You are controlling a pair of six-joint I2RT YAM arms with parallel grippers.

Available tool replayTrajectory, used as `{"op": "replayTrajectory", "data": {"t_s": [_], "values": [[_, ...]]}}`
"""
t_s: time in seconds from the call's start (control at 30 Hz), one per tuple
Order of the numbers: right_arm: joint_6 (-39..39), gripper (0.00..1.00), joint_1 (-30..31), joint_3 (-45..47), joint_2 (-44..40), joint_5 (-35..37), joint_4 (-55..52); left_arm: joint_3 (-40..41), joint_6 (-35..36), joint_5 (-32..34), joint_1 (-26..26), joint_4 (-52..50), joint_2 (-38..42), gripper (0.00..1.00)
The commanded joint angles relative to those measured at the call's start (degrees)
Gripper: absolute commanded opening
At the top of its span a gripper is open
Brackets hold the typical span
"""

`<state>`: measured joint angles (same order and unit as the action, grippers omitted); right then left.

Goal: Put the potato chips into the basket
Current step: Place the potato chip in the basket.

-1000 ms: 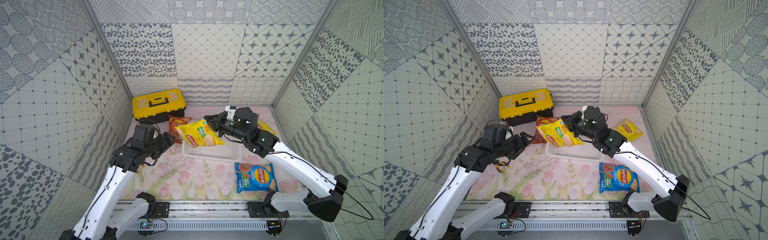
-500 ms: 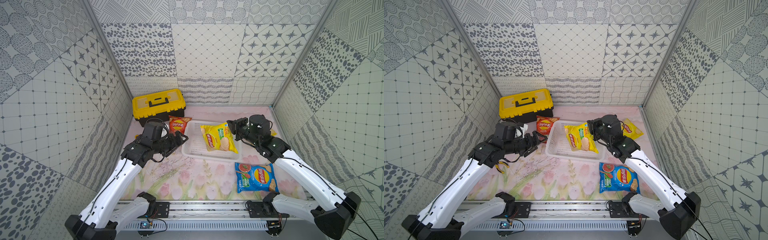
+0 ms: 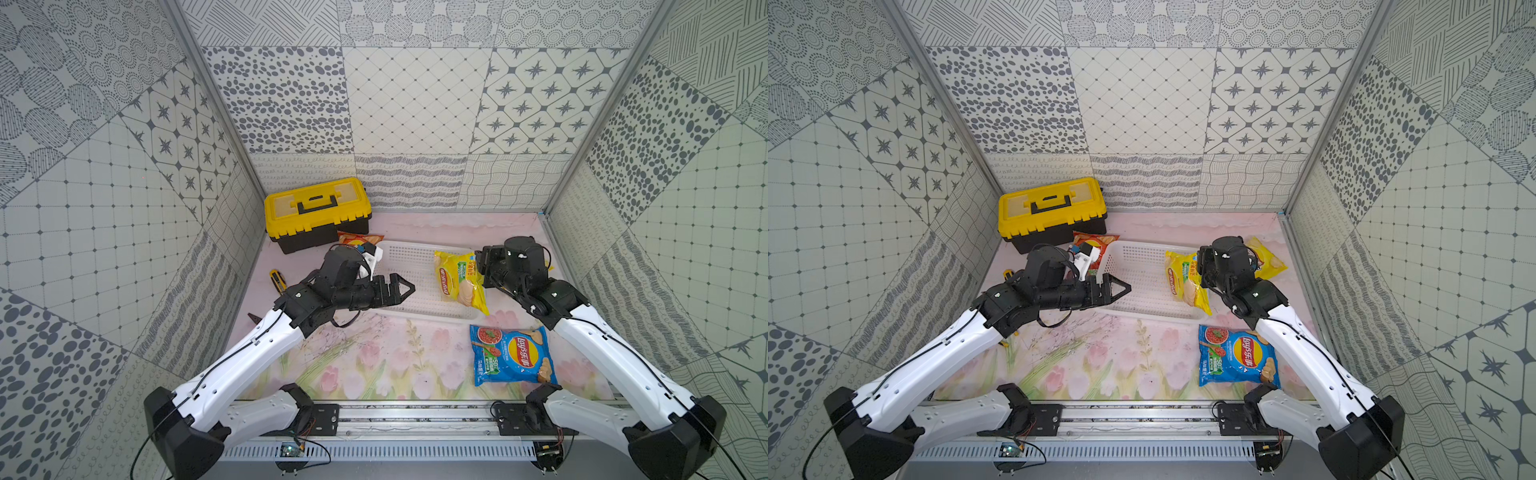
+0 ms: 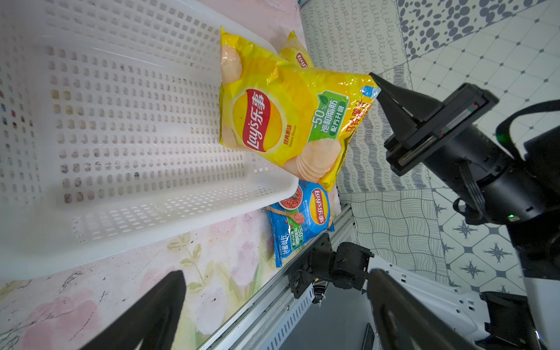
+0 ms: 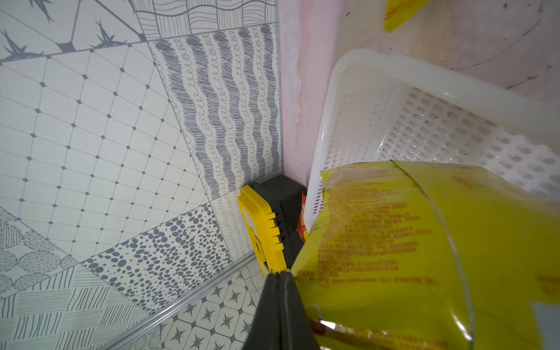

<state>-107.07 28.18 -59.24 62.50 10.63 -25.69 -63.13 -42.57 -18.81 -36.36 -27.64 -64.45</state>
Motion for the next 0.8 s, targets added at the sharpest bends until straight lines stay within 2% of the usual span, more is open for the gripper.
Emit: {"op": "replayTrajectory", "data": {"t_s": [0.0,0.1,0.27,0.77], "values": [[-4.75,0.0,-0.16,-0.56,-1.43,3.67,-5.02,-1.81,4.63,3.08,-2.25,7.54,-4.62,0.98],[-5.2,0.0,-0.75,-2.83,-0.2,5.43,-9.25,-3.76,4.81,2.81,-2.55,8.37,-8.01,0.97],[-4.89,0.0,-3.85,-5.07,4.42,1.49,-10.52,-7.2,5.03,2.17,-2.91,9.07,-13.41,0.97],[4.26,0.0,-9.33,-12.8,17.09,-3.29,-10.86,-10.4,5.49,2.92,-2.86,11.55,-26.3,0.94]]}}
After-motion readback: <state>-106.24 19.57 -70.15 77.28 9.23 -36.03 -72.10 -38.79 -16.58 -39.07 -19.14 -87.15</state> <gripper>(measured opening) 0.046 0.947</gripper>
